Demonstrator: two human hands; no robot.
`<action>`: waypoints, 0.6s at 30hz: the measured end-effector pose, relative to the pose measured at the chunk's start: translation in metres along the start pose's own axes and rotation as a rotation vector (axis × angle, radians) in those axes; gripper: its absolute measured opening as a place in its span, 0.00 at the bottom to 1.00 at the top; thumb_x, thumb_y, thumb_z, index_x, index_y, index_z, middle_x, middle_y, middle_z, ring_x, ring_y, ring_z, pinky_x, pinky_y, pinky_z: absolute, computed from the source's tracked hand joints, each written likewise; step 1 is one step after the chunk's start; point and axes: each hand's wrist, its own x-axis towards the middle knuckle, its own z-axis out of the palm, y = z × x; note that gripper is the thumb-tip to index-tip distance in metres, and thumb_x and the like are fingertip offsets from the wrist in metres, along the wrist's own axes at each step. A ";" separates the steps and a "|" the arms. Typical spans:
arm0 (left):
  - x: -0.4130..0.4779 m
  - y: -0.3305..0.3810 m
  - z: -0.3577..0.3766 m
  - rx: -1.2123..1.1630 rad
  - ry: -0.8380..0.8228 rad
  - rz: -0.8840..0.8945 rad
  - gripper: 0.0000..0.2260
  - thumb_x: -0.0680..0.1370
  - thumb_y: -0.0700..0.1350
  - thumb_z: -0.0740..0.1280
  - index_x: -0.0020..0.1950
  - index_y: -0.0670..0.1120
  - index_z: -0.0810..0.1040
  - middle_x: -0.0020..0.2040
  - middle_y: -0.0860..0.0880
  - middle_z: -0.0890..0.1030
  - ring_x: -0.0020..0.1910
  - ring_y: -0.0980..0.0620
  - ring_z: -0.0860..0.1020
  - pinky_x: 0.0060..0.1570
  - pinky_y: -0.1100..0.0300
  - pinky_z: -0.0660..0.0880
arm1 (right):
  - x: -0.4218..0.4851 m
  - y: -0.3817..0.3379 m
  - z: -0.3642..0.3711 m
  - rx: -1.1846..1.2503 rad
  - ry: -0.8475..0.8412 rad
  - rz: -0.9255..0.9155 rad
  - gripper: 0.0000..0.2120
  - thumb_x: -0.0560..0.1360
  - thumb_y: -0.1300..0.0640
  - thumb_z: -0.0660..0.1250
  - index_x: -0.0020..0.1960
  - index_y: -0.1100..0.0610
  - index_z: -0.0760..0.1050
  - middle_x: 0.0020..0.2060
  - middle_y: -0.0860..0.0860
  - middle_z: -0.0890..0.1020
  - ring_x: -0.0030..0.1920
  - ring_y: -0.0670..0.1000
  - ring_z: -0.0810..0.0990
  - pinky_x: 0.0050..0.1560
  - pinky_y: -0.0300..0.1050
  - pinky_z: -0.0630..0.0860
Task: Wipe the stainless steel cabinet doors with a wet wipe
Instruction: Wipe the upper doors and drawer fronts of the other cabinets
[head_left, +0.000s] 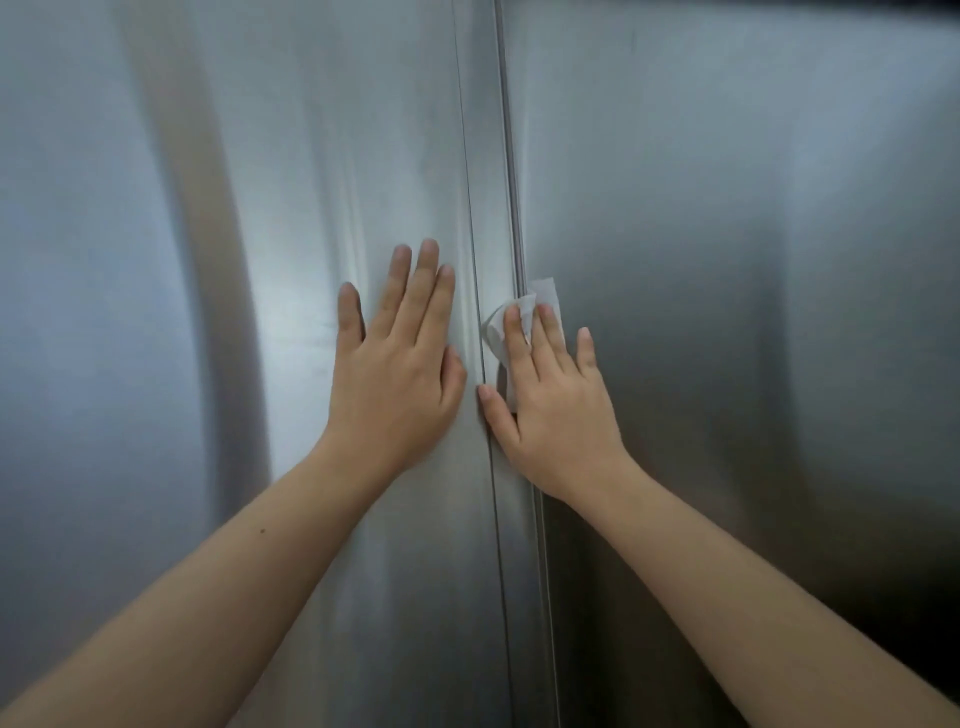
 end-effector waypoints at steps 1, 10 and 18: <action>0.009 -0.002 0.000 0.002 -0.004 -0.001 0.26 0.76 0.46 0.51 0.73 0.38 0.62 0.74 0.41 0.60 0.73 0.42 0.58 0.66 0.38 0.56 | 0.008 0.002 -0.002 -0.019 0.002 -0.005 0.33 0.80 0.42 0.46 0.76 0.59 0.38 0.76 0.57 0.45 0.75 0.54 0.41 0.68 0.47 0.29; 0.080 -0.025 -0.003 0.083 0.069 0.113 0.25 0.76 0.47 0.51 0.69 0.38 0.69 0.71 0.40 0.67 0.70 0.40 0.65 0.62 0.37 0.63 | 0.094 0.015 -0.031 0.050 -0.012 0.003 0.34 0.79 0.40 0.43 0.76 0.57 0.35 0.76 0.55 0.40 0.75 0.51 0.37 0.71 0.51 0.34; 0.136 -0.038 -0.003 0.097 0.052 0.030 0.25 0.78 0.47 0.50 0.75 0.43 0.59 0.76 0.46 0.57 0.75 0.47 0.54 0.68 0.42 0.52 | 0.148 0.024 -0.053 0.014 -0.009 -0.010 0.31 0.80 0.41 0.41 0.76 0.55 0.36 0.76 0.52 0.39 0.75 0.50 0.37 0.71 0.56 0.36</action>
